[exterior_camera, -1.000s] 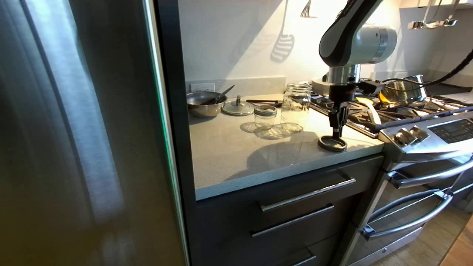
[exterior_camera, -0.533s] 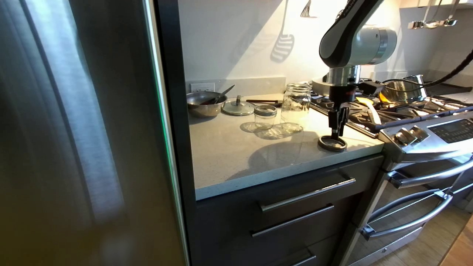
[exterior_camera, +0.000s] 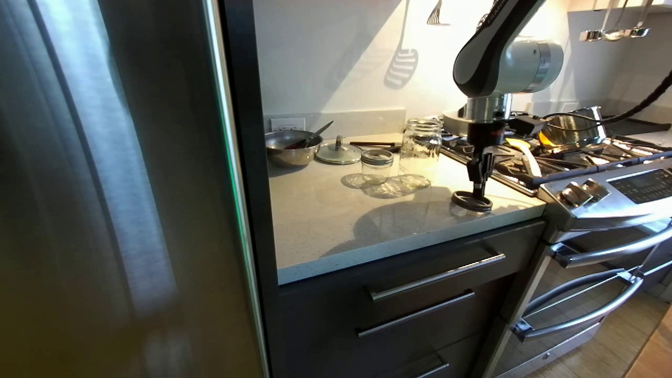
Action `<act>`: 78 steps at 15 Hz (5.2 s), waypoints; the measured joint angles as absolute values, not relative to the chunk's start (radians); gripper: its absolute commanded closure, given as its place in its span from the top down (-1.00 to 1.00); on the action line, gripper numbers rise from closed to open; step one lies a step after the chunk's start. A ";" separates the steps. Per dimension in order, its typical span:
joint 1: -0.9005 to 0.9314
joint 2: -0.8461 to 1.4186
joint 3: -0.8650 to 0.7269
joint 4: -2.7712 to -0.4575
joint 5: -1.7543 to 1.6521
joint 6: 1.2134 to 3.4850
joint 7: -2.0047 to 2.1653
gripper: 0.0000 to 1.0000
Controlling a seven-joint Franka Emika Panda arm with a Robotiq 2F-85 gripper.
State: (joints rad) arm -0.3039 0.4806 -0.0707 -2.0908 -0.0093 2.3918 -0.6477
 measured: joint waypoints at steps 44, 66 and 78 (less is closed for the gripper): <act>-0.151 0.207 -0.088 -1.952 -0.239 2.201 -0.532 -0.96; -0.166 0.447 -0.066 -1.643 -0.152 2.057 -0.534 -0.96; -0.168 0.485 -0.061 -1.594 -0.135 2.036 -0.534 -0.96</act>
State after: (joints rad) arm -0.1677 0.4850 -0.0614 -1.5940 -0.1347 2.0364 -0.5336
